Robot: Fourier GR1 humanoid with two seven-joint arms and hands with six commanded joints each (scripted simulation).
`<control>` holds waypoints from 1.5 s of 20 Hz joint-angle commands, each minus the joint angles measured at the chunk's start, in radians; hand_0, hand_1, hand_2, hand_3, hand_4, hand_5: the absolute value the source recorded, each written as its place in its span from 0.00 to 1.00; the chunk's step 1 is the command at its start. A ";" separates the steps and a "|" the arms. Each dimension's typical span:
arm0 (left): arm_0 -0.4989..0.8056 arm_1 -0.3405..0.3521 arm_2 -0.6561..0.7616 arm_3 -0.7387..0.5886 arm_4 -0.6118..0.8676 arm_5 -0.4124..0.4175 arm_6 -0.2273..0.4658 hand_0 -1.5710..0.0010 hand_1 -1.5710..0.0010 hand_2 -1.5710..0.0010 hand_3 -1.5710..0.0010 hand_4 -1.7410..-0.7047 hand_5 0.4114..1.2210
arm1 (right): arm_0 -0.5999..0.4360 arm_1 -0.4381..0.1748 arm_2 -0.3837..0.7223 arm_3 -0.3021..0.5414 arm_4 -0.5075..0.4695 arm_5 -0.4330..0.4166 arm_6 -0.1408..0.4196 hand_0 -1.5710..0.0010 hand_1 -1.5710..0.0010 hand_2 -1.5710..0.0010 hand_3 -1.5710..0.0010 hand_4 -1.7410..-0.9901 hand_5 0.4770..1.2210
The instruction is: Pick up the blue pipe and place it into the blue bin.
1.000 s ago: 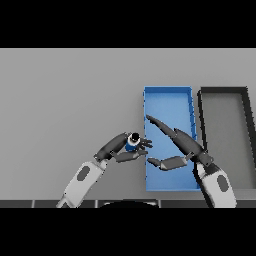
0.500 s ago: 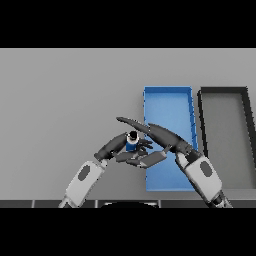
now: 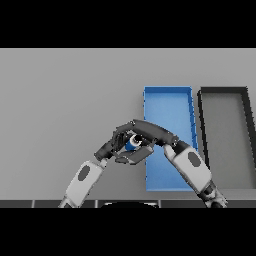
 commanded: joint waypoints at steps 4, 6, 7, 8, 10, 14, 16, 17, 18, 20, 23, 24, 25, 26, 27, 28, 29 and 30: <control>0.013 -0.032 0.021 0.008 0.043 -0.015 -0.044 0.00 0.00 0.00 0.02 0.05 1.00 | 0.002 0.032 0.005 0.011 -0.041 -0.018 0.011 0.18 0.18 0.17 0.30 0.18 0.39; 0.020 -0.040 0.022 0.004 0.044 -0.022 -0.048 0.00 0.00 0.00 0.05 0.03 1.00 | 0.010 0.028 0.022 0.006 -0.042 -0.020 -0.014 0.12 0.12 0.11 0.20 0.12 0.61; 0.015 -0.036 0.034 0.013 0.046 -0.033 -0.059 0.00 0.00 0.00 0.07 0.03 1.00 | 0.013 0.034 0.039 0.004 -0.022 -0.034 -0.019 0.09 0.09 0.09 0.17 0.10 0.69; 0.011 -0.039 0.041 0.006 0.053 -0.038 -0.044 0.00 0.00 0.00 0.08 0.02 1.00 | 0.000 0.028 0.034 0.011 -0.018 -0.037 -0.031 0.07 0.07 0.07 0.14 0.08 0.75; 0.006 -0.038 0.047 0.008 0.037 -0.038 -0.053 0.00 0.00 0.00 0.09 0.02 1.00 | 0.002 0.022 0.046 0.005 -0.010 -0.035 -0.057 0.05 0.05 0.05 0.09 0.05 0.84; 0.030 -0.037 0.036 -0.005 0.010 -0.035 -0.060 0.00 0.00 0.00 0.09 0.01 1.00 | 0.022 0.035 0.051 0.004 -0.011 -0.059 -0.073 0.02 0.02 0.02 0.04 0.02 0.93; 0.015 -0.030 0.042 -0.005 -0.028 -0.005 -0.091 0.00 0.00 0.00 0.07 0.02 1.00 | 0.029 0.040 0.048 -0.009 0.012 -0.072 -0.091 0.01 0.01 0.01 0.02 0.01 0.96; 0.013 -0.030 0.038 -0.009 -0.055 0.006 -0.082 0.07 0.15 0.18 0.26 0.14 1.00 | 0.033 0.037 0.047 -0.011 0.023 -0.078 -0.102 0.01 0.01 0.01 0.02 0.01 0.97; 0.019 -0.026 0.037 -0.014 -0.051 -0.019 -0.073 0.26 0.32 0.34 0.41 0.26 1.00 | 0.028 0.042 0.052 -0.011 0.031 -0.083 -0.090 0.01 0.01 0.01 0.01 0.01 0.97; 0.025 0.001 0.043 -0.026 -0.053 -0.080 -0.081 0.52 0.56 0.58 0.62 0.44 1.00 | 0.027 0.055 0.062 -0.022 0.023 -0.097 -0.049 0.01 0.01 0.00 0.01 0.01 0.98; 0.012 -0.005 0.060 -0.014 -0.095 -0.114 -0.053 0.76 0.78 0.78 0.81 0.63 0.76 | 0.030 0.060 0.059 -0.033 0.035 -0.117 -0.012 0.00 0.00 0.00 0.00 0.00 0.99; 0.019 -0.012 0.059 -0.020 -0.097 -0.104 -0.028 0.80 0.82 0.83 0.84 0.67 0.65 | 0.027 0.064 0.055 -0.028 0.043 -0.110 -0.003 0.00 0.00 0.00 0.00 0.00 0.99; 0.020 -0.017 0.059 -0.016 -0.095 -0.099 -0.019 0.84 0.86 0.86 0.88 0.70 0.54 | 0.029 0.069 0.060 -0.030 0.060 -0.098 -0.001 0.00 0.00 0.00 0.00 0.00 0.99; 0.020 -0.027 0.062 -0.011 -0.090 -0.093 -0.003 0.88 0.89 0.89 0.90 0.72 0.44 | 0.043 0.068 0.060 -0.036 0.075 -0.090 -0.012 0.00 0.00 0.00 0.00 0.00 1.00; 0.025 -0.022 0.067 -0.012 -0.079 -0.095 -0.017 0.90 0.91 0.91 0.92 0.73 0.36 | 0.033 0.076 0.049 -0.031 0.074 -0.090 0.001 0.00 0.00 0.00 0.00 0.00 1.00; 0.017 -0.029 0.076 -0.010 -0.065 -0.093 0.025 0.92 0.93 0.93 0.94 0.74 0.29 | 0.034 0.082 0.045 -0.024 0.087 -0.083 -0.005 0.00 0.00 0.00 0.00 0.00 1.00; 0.023 -0.033 0.079 -0.010 -0.050 -0.097 0.036 0.94 0.94 0.94 0.95 0.74 0.24 | 0.032 0.094 0.041 -0.016 0.088 -0.078 0.008 0.00 0.00 0.00 0.00 0.00 1.00; 0.024 -0.024 0.078 -0.005 -0.059 -0.095 0.014 0.95 0.95 0.95 0.96 0.75 0.19 | 0.032 0.106 0.031 -0.023 0.067 -0.074 0.013 0.00 0.00 0.00 0.00 0.00 1.00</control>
